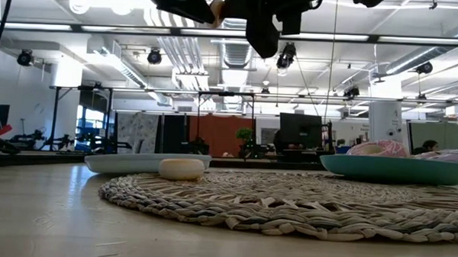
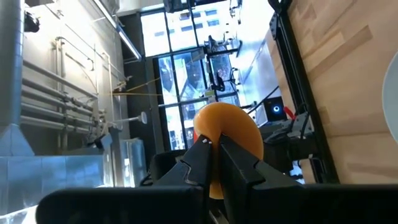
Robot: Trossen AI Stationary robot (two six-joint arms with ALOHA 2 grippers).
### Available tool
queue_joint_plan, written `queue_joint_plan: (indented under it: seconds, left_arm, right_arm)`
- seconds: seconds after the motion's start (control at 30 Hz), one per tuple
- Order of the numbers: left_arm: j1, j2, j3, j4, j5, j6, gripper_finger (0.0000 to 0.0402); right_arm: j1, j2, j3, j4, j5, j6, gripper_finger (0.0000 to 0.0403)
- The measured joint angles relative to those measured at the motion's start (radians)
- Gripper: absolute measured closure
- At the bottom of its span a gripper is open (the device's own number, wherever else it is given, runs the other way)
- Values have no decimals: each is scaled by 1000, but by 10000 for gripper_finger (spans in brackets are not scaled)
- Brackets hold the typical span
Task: Pick & Place donuts
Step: Put the small red donut on the blue plate
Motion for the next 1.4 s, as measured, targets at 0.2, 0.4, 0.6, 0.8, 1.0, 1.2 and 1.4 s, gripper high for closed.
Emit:
queue_joint_plan:
  seconds: [0.2, 0.4, 0.6, 0.8, 1.0, 1.2, 1.4]
  left_arm:
    - [9, 6, -1, 51, 53, 23, 280]
    - [10, 32, -1, 77, 31, 24, 280]
    - [6, 42, -1, 91, 2, 21, 280]
    - [5, 43, -1, 91, -44, 26, 280]
    - [2, 42, -1, 82, -45, 41, 301]
    - [1, 40, -1, 36, -42, 40, 381]
    - [1, 38, -1, -77, -50, -12, 399]
  right_arm:
    - [0, 0, 0, 1, 1, 5, 387]
    - [-1, 0, -1, -3, 1, 5, 387]
    - [-3, 0, -3, -14, 0, 8, 387]
    - [-4, 0, -3, -15, -8, 8, 387]
    - [-5, -2, -4, -72, -59, 6, 380]
    - [-5, -8, -17, -102, -90, -45, 335]
    - [-2, -59, -25, -205, -160, -157, 269]
